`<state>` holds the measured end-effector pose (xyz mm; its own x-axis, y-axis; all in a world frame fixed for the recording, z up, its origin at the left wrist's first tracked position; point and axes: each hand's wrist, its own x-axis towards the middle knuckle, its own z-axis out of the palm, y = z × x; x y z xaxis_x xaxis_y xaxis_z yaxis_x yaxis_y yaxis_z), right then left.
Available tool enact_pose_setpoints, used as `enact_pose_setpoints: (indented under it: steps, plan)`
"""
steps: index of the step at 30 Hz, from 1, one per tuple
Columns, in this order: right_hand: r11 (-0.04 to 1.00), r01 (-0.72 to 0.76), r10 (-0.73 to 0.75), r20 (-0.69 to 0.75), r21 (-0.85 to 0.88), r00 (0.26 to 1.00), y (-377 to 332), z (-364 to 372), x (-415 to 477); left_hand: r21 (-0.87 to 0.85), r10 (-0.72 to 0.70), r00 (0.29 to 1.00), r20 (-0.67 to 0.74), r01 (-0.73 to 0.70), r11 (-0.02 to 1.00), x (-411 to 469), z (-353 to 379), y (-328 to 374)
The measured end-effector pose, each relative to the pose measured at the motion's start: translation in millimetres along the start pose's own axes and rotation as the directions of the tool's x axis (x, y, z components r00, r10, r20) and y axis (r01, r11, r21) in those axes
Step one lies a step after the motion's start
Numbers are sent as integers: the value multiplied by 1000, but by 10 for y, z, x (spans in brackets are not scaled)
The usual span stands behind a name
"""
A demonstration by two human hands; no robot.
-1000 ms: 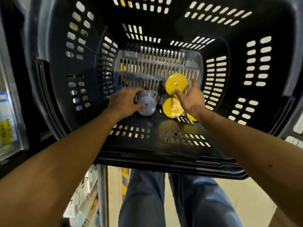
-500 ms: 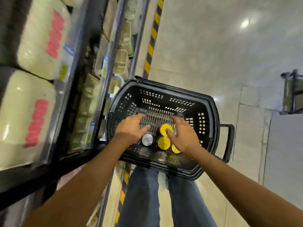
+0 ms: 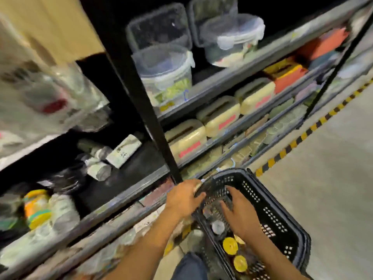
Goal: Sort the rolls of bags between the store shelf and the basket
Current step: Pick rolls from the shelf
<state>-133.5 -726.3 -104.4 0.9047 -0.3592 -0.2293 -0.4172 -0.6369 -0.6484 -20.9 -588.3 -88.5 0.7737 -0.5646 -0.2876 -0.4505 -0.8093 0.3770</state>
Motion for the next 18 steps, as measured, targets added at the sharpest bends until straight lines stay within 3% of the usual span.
enact_pose_setpoints:
  steps: [8, 13, 18]
  plan:
    - [940, 341, -338, 150, 4, 929, -1096, 290, 101, -244, -369, 902, -223, 314, 917, -836, -578, -860]
    - [897, 442, -425, 273, -2, 863, -1624, 567, 440, -386, -498, 809, -312, 371, 845, -938, -810, -1388]
    - [858, 513, -479, 313, -32, 820, -2108, 1017, 1129, -578, -666, 641, -382, 397, 713, -599, -928, -2024]
